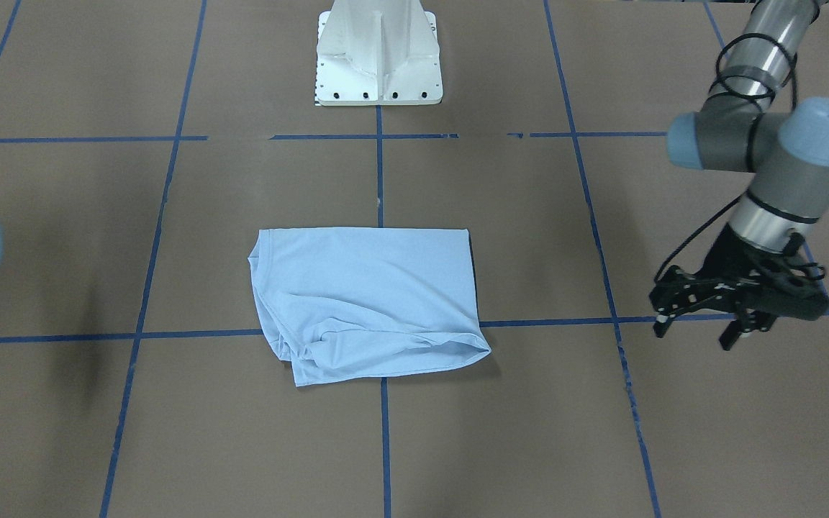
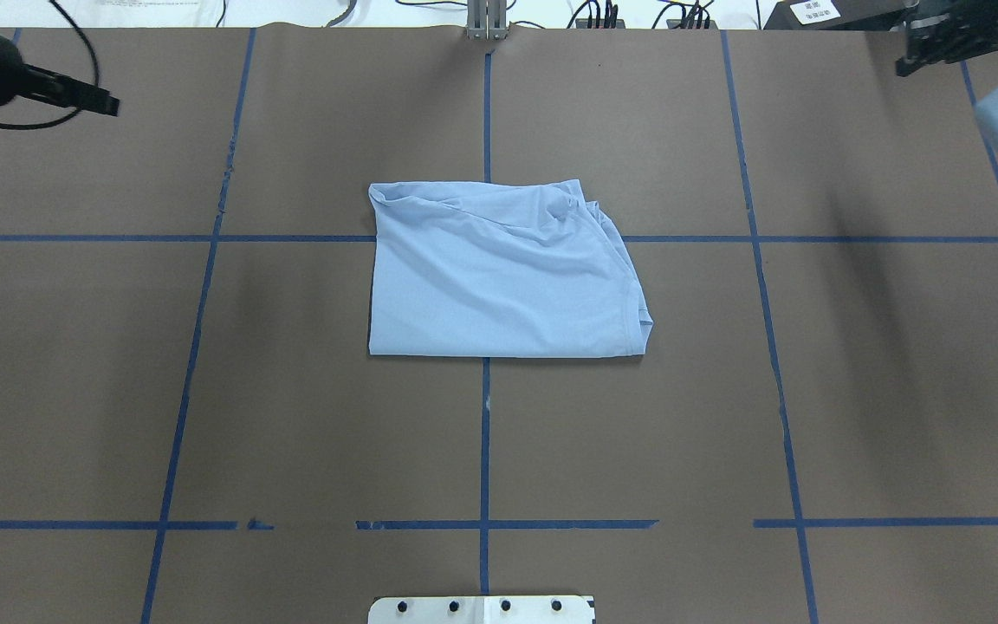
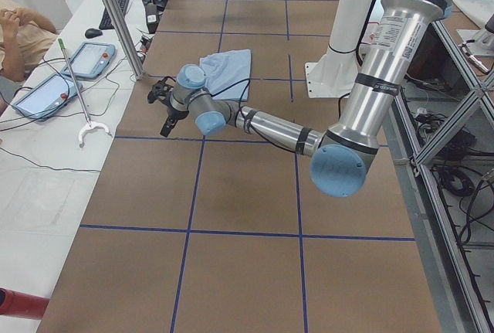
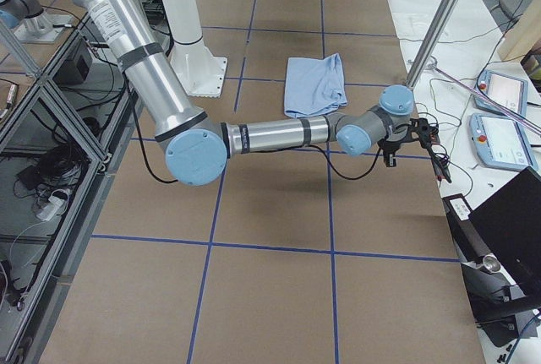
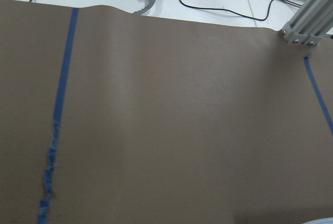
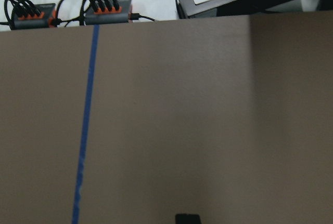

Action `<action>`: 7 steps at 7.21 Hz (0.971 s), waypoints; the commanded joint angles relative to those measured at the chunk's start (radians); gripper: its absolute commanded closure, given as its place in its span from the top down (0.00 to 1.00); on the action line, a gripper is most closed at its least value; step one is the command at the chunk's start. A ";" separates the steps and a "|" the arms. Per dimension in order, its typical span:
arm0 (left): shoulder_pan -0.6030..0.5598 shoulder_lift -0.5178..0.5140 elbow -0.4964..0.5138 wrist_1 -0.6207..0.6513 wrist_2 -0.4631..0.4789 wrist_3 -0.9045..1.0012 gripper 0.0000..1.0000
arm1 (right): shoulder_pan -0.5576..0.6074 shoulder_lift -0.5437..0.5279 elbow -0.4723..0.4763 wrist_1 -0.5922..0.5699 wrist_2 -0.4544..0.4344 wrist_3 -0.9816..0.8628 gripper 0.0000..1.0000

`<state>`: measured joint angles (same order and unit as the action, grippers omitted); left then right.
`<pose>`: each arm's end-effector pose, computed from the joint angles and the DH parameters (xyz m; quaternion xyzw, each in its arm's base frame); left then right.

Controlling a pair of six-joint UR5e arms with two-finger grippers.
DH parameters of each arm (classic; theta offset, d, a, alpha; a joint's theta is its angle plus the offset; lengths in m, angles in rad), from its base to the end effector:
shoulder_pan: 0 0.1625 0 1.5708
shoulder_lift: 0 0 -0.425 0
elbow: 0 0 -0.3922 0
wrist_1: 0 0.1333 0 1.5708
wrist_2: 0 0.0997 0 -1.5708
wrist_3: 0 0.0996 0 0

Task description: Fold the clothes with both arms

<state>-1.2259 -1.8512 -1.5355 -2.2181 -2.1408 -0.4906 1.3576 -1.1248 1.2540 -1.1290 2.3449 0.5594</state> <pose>0.1368 -0.6160 0.4507 0.2756 0.3998 0.0580 0.8722 -0.0847 -0.6924 0.5014 0.1051 -0.4337 0.0483 0.8936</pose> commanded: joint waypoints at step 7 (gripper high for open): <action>-0.322 0.293 -0.287 0.623 -0.165 0.599 1.00 | 0.218 -0.291 0.380 -0.617 -0.058 -0.562 1.00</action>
<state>-1.5472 -1.5977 -1.7978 -1.6056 -2.3096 0.1073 1.5751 -1.4090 1.6131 -1.7101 2.3076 0.0030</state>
